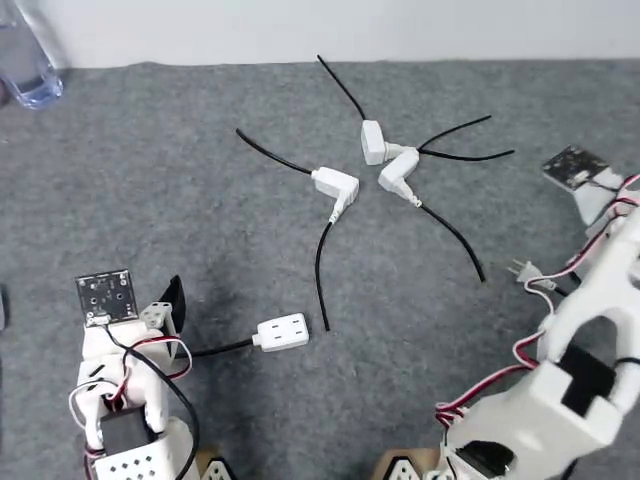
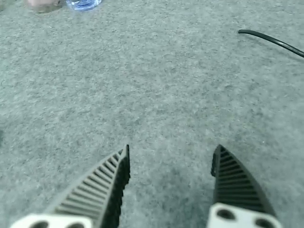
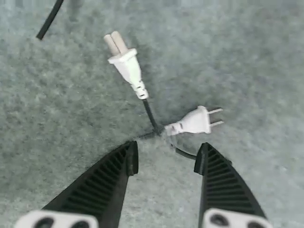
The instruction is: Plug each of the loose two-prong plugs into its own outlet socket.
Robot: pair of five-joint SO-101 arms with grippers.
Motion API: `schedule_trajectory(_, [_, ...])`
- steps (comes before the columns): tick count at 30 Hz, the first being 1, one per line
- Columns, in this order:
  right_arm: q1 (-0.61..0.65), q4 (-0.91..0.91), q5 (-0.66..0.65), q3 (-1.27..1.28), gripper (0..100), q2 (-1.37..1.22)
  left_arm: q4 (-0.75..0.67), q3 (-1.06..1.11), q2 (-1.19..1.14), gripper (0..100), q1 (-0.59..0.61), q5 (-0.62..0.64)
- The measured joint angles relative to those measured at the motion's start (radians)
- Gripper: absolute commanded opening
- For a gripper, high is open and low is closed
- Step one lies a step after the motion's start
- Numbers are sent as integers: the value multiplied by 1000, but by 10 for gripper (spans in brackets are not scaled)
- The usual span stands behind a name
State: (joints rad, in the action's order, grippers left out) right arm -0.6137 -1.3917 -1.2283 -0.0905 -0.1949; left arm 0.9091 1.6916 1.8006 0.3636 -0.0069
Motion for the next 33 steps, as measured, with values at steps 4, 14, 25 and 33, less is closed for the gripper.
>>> schedule_trajectory(4, [37, -12, -3, 11, 202, -26, 0, 0, 0, 265, -35, -9])
schedule_trajectory(14, [118, 71, -71, 222, 202, -26, 0, 0, 0, 265, -44, -51])
schedule_trajectory(25, [118, 282, -75, 351, 202, -26, 0, 0, 0, 265, -44, -51])
schedule_trajectory(33, [140, 358, -138, 353, 202, -34, 0, 0, 0, 265, -44, -51])
